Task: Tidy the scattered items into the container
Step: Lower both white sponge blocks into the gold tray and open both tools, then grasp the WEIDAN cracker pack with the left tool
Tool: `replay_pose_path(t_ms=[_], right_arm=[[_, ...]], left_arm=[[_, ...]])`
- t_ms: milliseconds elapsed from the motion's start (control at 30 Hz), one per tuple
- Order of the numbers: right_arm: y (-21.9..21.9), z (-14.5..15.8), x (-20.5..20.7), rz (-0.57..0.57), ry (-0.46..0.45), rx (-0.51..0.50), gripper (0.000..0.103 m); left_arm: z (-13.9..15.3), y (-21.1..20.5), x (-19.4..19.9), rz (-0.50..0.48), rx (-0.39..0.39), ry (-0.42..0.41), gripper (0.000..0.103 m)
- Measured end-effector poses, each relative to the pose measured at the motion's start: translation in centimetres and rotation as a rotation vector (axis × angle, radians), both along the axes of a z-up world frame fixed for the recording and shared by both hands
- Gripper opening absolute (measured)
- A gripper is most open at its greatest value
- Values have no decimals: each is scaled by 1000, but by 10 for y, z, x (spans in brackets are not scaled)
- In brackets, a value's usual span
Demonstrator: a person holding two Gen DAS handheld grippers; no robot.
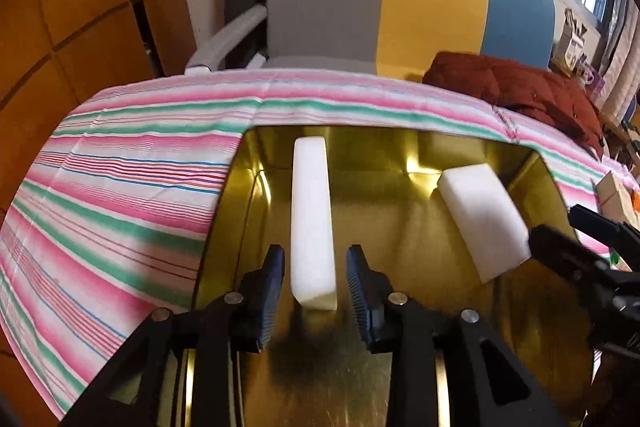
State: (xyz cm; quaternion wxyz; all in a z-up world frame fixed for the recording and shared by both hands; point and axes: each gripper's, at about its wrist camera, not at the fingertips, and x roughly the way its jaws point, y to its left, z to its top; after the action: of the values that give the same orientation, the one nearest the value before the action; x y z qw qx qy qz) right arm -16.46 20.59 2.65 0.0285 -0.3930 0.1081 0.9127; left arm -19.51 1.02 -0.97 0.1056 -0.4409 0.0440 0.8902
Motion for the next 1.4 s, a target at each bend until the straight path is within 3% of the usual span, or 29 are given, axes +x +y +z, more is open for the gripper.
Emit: replay_pose_path(t_ms=[200,300,500,667,867,1033,1400], right_arm=[[36,18,55,-46,106,20,92],[66,20,89,-78,121,51,92],[143,14,174,-207,101,66,92],[188,16,250,-298,113,70,92],[217,25,326,-337,184,56,92],[229,26,355,-327,226,16,92],[241,16,365,-306,256,-45,92]], left_arm=[[29,16,30,-54,69,61,32],[42,44,48,-145,96,77,32],[52,139,93,-393,121,59,32],[44,229,124,-572,69,49,32],[13,323,148,-761,-24,1,32],[-7,370,153,-876,-54,-54,32],[-30,430,150,-1132,-192,-44,32]])
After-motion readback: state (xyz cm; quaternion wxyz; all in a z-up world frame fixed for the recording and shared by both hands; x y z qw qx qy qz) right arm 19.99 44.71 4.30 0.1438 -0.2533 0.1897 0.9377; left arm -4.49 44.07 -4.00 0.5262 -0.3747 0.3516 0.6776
